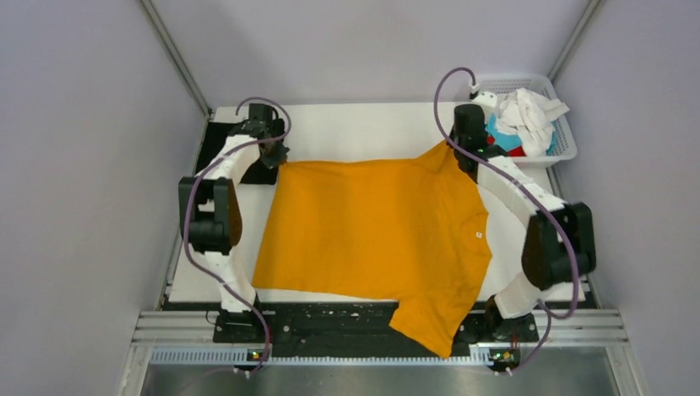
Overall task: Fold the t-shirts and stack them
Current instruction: Flatten out the tshirt
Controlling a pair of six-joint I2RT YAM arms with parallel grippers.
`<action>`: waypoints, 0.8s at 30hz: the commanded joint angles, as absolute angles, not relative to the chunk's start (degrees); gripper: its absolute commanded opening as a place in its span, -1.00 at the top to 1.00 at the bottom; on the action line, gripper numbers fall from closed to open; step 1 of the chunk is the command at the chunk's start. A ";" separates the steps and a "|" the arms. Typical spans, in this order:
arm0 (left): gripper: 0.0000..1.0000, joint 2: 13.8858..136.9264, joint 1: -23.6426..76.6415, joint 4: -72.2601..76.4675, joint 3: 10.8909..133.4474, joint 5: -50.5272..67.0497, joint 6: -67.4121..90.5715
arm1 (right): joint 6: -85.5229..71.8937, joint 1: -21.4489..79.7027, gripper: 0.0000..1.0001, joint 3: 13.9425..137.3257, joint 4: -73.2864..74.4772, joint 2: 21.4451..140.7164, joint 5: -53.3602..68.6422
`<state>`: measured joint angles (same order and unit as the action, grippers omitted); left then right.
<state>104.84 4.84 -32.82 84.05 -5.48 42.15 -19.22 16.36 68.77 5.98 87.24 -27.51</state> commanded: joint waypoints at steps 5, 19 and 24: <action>1.00 123.95 3.50 -28.95 107.65 2.76 40.73 | -21.91 14.50 1.00 84.92 -3.43 109.81 -24.22; -0.97 129.13 2.64 -29.14 121.44 8.38 39.53 | -27.20 10.89 -0.84 110.23 16.69 126.16 -15.15; -0.98 118.92 5.75 -29.43 109.12 7.95 36.71 | -28.67 11.63 -0.97 89.61 10.89 113.70 -2.64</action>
<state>130.37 2.90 -30.57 116.07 6.85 39.86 -26.89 10.37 101.49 13.13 124.97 -14.37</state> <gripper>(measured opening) 0.987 0.970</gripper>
